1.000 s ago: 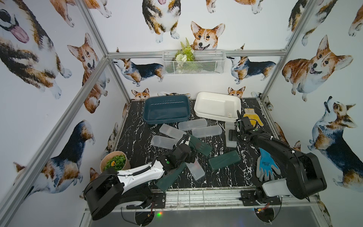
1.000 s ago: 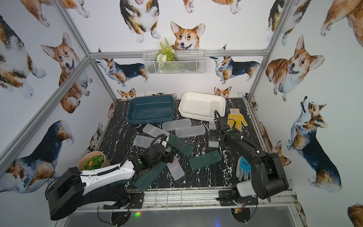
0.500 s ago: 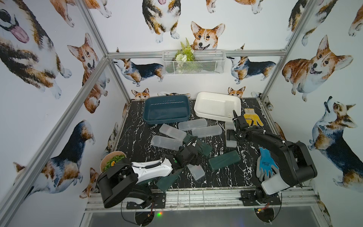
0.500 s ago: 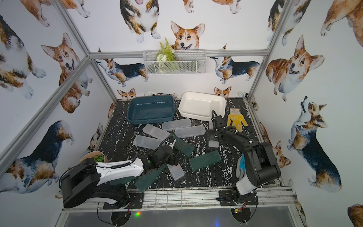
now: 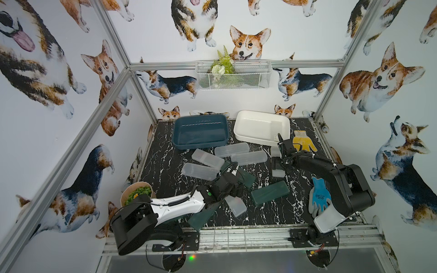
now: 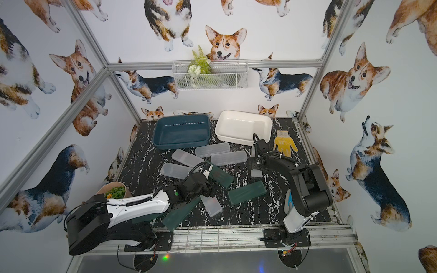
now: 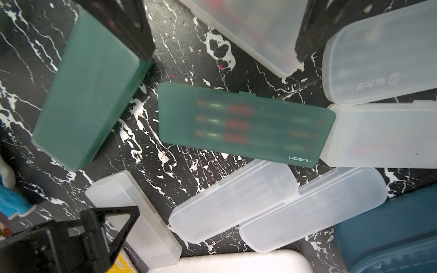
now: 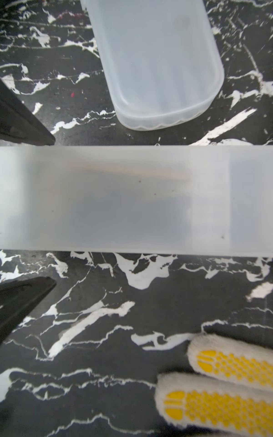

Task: Place the pencil cases by color into the storage box
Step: Pick up the pencil case from the center of the board.

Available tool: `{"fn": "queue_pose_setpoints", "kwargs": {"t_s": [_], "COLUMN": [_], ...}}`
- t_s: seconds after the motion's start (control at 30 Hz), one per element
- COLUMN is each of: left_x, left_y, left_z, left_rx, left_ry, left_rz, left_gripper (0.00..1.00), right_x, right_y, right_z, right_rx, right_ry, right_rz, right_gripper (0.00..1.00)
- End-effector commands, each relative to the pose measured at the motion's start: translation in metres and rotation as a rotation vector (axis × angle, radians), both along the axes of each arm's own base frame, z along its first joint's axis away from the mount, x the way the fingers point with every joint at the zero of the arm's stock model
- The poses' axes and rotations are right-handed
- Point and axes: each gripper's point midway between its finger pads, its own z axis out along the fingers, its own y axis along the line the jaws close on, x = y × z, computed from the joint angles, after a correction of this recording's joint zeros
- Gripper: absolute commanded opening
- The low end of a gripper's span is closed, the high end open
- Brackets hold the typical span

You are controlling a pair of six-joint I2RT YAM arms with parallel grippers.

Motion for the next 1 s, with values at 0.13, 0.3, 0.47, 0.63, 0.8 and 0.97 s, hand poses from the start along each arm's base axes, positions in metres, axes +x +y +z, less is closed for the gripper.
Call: {"fn": "queue_pose_setpoints", "kwargs": {"t_s": [0.13,0.3,0.47,0.63,0.8,0.97], "left_x": [-0.001,-0.001,-0.001,0.000,0.000,-0.002], "left_y": [-0.001,0.000,0.003,0.003,0.005,0.009], "left_z": [-0.003,-0.002,-0.001,-0.001,0.001,0.003], "left_rx": [0.009,0.005,0.004,0.007,0.003,-0.008], "left_ry": [0.002,-0.001,-0.006,-0.008,-0.011,-0.016], "left_rz": [-0.009,-0.009,0.001,0.009,0.015,0.022], "left_gripper": [0.96,0.96,0.96,0.96,0.95,0.95], "right_x": [0.014,0.017,0.017,0.015,0.011,0.008], "right_y": [0.005,0.006,0.008,0.012,0.015,0.018], "right_z": [-0.009,-0.018,-0.023,-0.028,-0.027,-0.008], "right_rx": [-0.008,-0.014,-0.014,0.002,0.019,0.040], "right_ry": [0.006,0.037,0.059,0.089,0.092,0.055], "right_rz": [0.005,0.005,0.010,0.020,0.024,0.027], "right_gripper": [0.86,0.85,0.80,0.68,0.57,0.55]}}
